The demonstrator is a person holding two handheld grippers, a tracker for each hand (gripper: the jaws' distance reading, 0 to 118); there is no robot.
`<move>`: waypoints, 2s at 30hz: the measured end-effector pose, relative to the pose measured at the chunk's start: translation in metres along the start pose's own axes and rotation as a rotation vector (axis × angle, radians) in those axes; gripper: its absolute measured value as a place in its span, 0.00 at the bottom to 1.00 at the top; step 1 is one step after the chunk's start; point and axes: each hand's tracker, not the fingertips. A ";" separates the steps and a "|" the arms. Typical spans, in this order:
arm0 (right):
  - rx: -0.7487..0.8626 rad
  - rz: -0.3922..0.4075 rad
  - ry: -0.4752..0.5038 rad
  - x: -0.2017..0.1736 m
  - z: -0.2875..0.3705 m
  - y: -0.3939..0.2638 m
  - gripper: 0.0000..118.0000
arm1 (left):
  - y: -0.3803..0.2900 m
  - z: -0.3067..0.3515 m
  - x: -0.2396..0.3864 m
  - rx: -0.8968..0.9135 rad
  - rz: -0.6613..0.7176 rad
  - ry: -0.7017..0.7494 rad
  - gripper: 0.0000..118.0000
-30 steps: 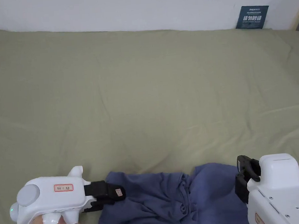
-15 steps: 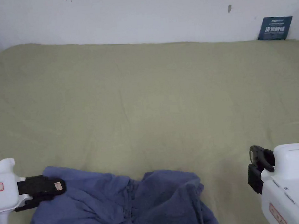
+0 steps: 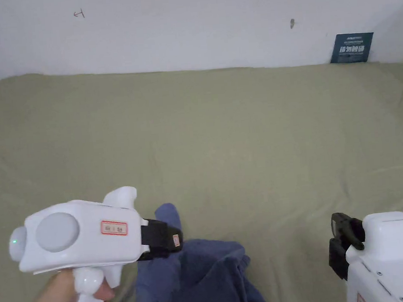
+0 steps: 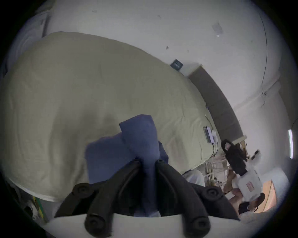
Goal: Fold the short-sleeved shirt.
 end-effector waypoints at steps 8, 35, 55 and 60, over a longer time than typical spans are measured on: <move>-0.030 -0.025 -0.044 0.019 0.003 -0.008 0.00 | -0.008 -0.092 0.025 -0.076 -0.059 0.030 1.00; -0.196 -0.097 0.120 0.003 -0.026 -0.028 0.00 | -0.051 -0.105 -0.024 -0.149 0.070 -0.227 0.00; -0.840 -0.847 1.044 -0.020 -0.213 -0.126 0.00 | -0.030 -0.016 -0.151 -0.046 0.161 -0.106 0.00; -0.824 -0.812 1.020 -0.024 -0.206 -0.121 0.00 | -0.030 -0.032 -0.154 -0.039 0.200 -0.235 0.52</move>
